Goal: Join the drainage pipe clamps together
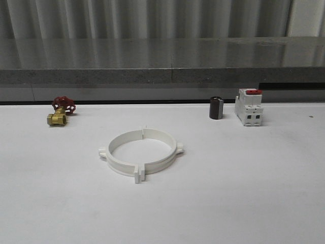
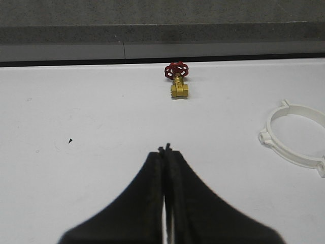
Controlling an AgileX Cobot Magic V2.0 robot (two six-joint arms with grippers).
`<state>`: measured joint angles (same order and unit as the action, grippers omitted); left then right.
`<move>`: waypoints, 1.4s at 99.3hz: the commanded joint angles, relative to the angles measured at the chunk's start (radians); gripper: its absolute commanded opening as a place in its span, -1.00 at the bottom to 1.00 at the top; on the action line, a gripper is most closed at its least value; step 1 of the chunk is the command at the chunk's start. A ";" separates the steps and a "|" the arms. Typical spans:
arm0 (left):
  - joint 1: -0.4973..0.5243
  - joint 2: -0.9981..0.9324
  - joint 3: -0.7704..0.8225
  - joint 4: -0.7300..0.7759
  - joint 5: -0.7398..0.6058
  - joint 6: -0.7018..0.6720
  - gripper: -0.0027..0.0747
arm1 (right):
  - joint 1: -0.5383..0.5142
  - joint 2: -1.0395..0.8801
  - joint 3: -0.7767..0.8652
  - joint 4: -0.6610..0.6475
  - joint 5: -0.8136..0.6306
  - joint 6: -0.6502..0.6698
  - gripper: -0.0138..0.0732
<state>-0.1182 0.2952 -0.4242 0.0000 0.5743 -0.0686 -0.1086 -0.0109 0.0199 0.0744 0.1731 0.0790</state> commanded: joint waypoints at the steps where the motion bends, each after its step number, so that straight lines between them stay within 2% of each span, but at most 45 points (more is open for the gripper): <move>1: 0.002 0.009 -0.027 0.000 -0.076 -0.002 -0.98 | -0.002 -0.021 -0.008 0.004 -0.139 0.003 -0.95; 28: 0.002 0.009 -0.027 0.000 -0.076 -0.002 -0.98 | 0.005 -0.021 -0.008 -0.001 -0.145 0.003 -0.95; 54: 0.002 0.009 -0.027 0.000 -0.076 -0.002 -0.98 | 0.085 -0.021 -0.008 -0.020 -0.144 0.003 -0.95; 139: 0.002 0.009 -0.027 0.000 -0.076 -0.002 -0.98 | 0.085 -0.020 -0.008 -0.020 -0.135 0.003 -0.95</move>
<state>-0.1182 0.2952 -0.4242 0.0000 0.5743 -0.0686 -0.0243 -0.0109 0.0276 0.0675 0.1156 0.0835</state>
